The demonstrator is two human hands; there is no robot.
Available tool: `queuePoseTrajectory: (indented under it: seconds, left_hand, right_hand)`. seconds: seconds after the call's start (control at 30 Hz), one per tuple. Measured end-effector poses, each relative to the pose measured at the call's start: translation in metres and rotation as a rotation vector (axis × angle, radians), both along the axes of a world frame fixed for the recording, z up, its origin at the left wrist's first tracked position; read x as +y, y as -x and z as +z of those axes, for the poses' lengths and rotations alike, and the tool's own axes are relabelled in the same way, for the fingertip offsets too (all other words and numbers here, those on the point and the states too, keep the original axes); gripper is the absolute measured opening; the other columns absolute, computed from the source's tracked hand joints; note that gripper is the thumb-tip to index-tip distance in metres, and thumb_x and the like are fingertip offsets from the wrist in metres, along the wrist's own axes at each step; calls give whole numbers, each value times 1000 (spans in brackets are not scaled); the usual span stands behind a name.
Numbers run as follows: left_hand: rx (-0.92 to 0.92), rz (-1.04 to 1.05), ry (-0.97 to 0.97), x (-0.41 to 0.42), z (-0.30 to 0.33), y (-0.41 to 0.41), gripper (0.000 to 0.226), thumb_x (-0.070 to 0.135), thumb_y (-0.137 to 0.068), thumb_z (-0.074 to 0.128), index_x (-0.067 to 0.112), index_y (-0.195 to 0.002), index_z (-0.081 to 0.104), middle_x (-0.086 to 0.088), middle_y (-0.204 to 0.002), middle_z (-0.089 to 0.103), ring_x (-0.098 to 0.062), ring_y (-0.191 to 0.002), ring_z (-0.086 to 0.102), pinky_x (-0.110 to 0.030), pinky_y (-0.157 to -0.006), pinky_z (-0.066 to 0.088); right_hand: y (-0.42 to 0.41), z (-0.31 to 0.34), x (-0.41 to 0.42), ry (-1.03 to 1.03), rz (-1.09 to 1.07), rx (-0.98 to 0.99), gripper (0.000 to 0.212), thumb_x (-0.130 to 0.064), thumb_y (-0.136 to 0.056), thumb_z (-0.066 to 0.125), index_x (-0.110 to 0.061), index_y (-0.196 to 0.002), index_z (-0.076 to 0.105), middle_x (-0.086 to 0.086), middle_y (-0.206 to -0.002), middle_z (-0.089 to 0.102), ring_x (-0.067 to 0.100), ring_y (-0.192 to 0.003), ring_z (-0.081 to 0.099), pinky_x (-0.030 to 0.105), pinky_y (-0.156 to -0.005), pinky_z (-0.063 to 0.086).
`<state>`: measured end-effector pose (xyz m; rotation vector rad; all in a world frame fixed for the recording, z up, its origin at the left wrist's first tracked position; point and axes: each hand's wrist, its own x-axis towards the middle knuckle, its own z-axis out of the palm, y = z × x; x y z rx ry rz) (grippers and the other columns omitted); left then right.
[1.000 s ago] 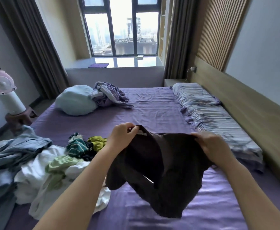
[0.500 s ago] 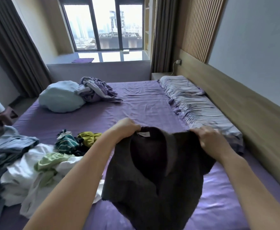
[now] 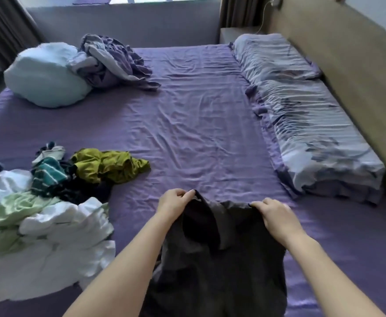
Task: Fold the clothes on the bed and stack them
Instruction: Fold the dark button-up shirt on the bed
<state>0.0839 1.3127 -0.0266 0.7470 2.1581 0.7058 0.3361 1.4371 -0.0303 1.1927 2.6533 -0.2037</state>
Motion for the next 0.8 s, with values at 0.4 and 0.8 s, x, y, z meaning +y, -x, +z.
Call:
queuePoseTrajectory:
  seconds: [0.4, 0.8]
  left_hand:
    - [-306, 221, -124, 95, -115, 41, 38, 16, -91, 62, 17, -128, 57, 0, -106, 61, -9, -88, 57, -21, -75, 44]
    - [-109, 3, 106, -22, -147, -1, 72, 47, -73, 73, 25, -135, 45, 11, -124, 47, -10, -121, 47, -31, -100, 42]
  right_hand:
    - [63, -112, 77, -26, -68, -38, 31, -19, -95, 46, -27, -123, 56, -3, -111, 65, 24, -104, 58, 34, -82, 42]
    - [141, -141, -7, 367, -158, 335, 48, -39, -94, 54, -17, -136, 50, 6, -120, 63, 26, -113, 56, 38, -94, 42]
